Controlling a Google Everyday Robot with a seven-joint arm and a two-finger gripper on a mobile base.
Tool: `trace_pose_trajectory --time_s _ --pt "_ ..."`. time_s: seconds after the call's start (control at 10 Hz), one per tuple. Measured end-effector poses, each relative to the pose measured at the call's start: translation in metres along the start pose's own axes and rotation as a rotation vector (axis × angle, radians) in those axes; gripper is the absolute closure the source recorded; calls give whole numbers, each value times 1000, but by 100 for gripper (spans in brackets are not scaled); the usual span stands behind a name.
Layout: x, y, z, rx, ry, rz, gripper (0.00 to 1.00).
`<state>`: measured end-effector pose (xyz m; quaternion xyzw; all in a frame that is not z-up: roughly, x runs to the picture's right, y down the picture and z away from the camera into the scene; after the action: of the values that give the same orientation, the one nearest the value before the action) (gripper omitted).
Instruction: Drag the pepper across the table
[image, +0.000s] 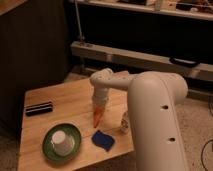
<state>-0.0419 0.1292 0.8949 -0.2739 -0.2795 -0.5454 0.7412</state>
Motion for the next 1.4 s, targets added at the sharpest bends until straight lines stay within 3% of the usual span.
trace_pose_trajectory --time_s 1.4 --pt "-48 -3 6 8 -30 -47 65"
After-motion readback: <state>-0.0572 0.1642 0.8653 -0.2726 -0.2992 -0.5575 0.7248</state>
